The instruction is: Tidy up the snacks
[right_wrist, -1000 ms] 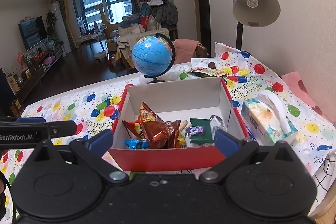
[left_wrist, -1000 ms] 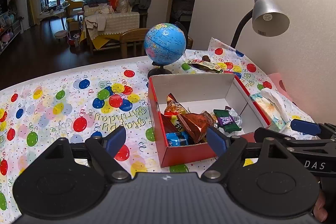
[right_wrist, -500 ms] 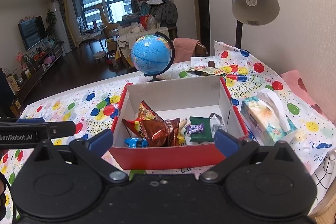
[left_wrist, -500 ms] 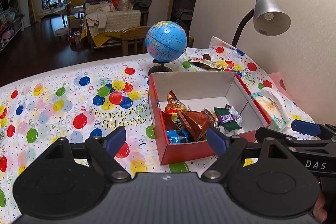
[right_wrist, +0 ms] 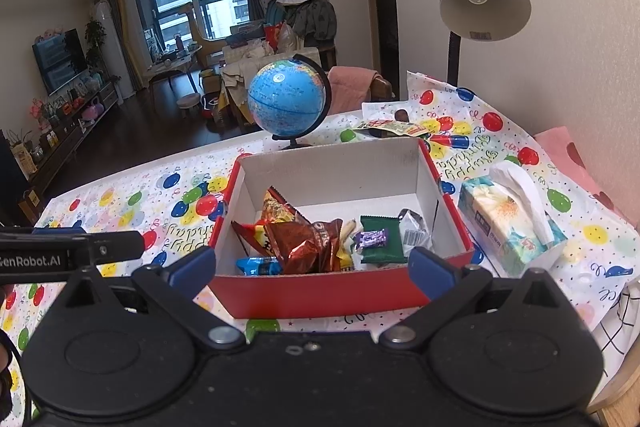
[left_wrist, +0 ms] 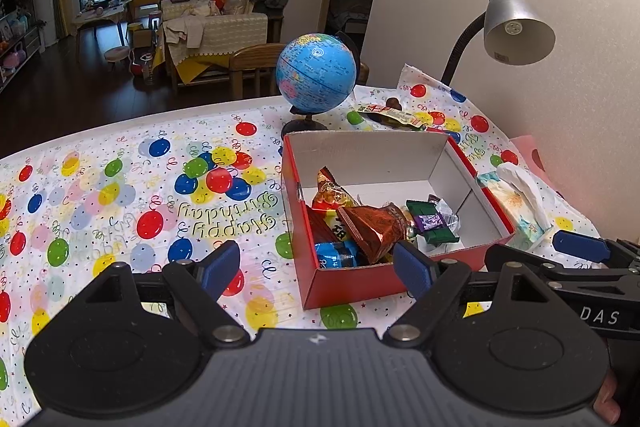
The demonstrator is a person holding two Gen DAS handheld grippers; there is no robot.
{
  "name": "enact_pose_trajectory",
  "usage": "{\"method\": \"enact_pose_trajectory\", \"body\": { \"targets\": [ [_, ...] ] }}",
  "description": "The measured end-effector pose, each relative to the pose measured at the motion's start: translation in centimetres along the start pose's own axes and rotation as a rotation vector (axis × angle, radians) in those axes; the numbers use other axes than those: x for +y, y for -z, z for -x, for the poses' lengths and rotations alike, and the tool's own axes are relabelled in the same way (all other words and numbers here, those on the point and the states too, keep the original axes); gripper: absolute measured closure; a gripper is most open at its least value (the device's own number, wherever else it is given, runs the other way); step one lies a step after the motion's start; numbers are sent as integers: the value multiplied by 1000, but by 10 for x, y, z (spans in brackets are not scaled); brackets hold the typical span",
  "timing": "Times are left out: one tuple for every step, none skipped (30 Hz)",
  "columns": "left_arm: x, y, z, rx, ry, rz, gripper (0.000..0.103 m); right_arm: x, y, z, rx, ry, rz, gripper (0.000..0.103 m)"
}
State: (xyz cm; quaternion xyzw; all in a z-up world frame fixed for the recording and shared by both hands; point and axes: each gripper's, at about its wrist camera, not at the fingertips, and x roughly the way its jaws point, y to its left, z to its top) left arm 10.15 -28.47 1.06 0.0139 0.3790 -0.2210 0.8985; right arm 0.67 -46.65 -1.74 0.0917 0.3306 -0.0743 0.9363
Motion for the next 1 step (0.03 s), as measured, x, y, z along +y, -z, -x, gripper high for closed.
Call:
{"method": "enact_pose_trajectory", "body": {
  "targets": [
    [0, 0, 0, 0, 0, 1, 19, 0, 0, -1, 2, -2, 1, 0]
  ]
}}
